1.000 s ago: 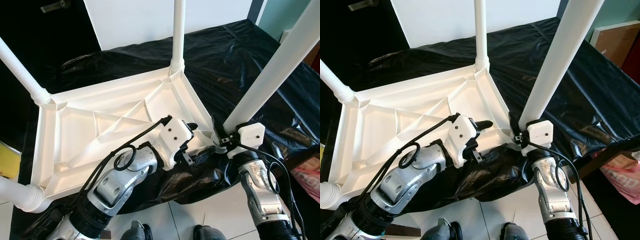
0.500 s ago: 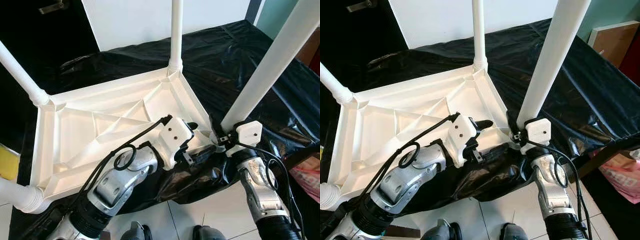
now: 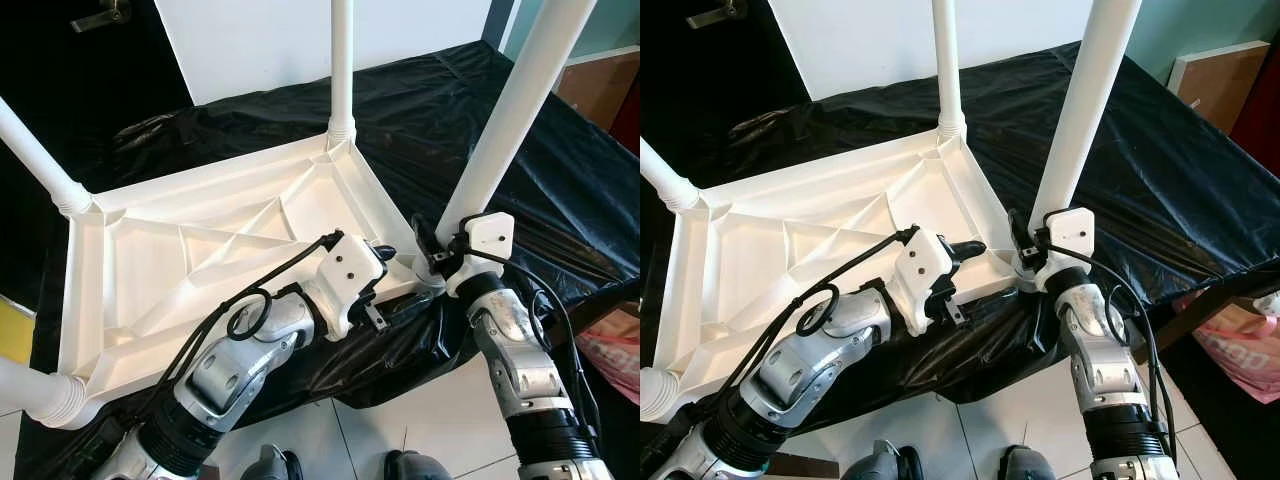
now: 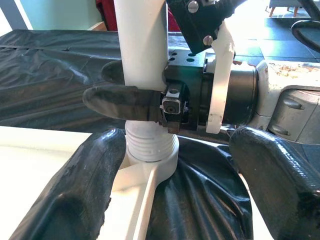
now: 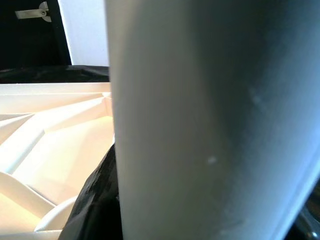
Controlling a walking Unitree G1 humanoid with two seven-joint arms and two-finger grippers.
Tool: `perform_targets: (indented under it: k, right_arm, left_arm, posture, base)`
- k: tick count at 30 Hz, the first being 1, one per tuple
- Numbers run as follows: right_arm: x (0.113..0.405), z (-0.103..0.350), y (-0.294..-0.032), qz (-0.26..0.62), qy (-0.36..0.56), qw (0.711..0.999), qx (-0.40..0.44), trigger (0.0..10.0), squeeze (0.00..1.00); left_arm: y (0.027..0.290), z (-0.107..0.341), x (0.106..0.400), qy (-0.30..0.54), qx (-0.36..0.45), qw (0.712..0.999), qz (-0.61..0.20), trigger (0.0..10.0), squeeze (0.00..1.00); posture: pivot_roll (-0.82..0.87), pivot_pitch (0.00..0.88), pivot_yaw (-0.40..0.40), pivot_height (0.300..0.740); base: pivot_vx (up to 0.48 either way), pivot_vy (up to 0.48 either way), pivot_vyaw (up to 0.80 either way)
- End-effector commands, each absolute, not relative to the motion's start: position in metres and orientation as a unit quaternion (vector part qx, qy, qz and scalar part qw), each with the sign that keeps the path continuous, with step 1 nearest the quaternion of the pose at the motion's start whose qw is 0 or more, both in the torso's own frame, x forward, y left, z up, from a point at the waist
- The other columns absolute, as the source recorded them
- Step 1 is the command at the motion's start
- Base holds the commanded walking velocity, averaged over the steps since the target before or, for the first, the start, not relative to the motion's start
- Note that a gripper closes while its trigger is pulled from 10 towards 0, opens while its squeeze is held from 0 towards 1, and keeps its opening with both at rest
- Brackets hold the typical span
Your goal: Building children table
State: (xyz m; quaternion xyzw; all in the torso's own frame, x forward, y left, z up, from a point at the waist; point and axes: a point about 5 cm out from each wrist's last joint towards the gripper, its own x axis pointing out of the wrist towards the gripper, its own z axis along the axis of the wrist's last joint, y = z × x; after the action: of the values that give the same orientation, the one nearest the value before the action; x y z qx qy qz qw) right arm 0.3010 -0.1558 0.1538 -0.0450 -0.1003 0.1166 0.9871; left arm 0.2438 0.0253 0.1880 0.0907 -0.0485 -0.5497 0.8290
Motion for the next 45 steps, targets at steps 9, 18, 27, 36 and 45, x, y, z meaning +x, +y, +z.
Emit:
perform_targets:
  k: [9, 18, 27, 36, 45]
  right_arm:
    - [0.305, 0.131, -0.171, 0.109, -0.010, 0.985, -0.131, 10.0, 0.00]
    - [0.293, 0.133, -0.163, 0.157, -0.064, 0.972, -0.163, 10.0, 0.00]
    - [0.293, 0.146, -0.163, 0.157, -0.093, 0.975, -0.129, 10.0, 0.00]
    - [0.299, 0.177, -0.169, 0.199, -0.113, 0.965, -0.127, 10.0, 0.00]
    - [0.301, 0.204, -0.171, 0.330, -0.109, 0.924, -0.161, 10.0, 0.00]
  left_arm:
    - [0.023, 0.191, 0.237, -0.047, 0.096, 0.796, -0.596, 10.0, 0.00]
    - [0.025, 0.192, 0.238, -0.049, 0.095, 0.799, -0.592, 10.0, 0.00]
    - [0.027, 0.196, 0.243, -0.054, 0.082, 0.806, -0.583, 10.0, 0.37]
    - [0.035, 0.211, 0.256, -0.070, 0.060, 0.816, -0.570, 10.0, 1.00]
    - [0.039, 0.247, 0.264, -0.112, -0.003, 0.795, -0.597, 10.0, 0.00]
  posture:
    - [-0.05, 0.136, 0.068, 0.740]
    - [-0.05, 0.137, 0.066, 0.740]
    - [-0.05, 0.136, 0.064, 0.740]
    - [-0.05, 0.138, 0.047, 0.740]
    - [-0.06, 0.114, 0.031, 0.740]
  base:
    - [0.000, 0.000, 0.00]
    - [0.000, 0.000, 0.00]
    - [0.000, 0.000, 0.00]
    - [0.000, 0.000, 0.00]
    - [0.000, 0.000, 0.00]
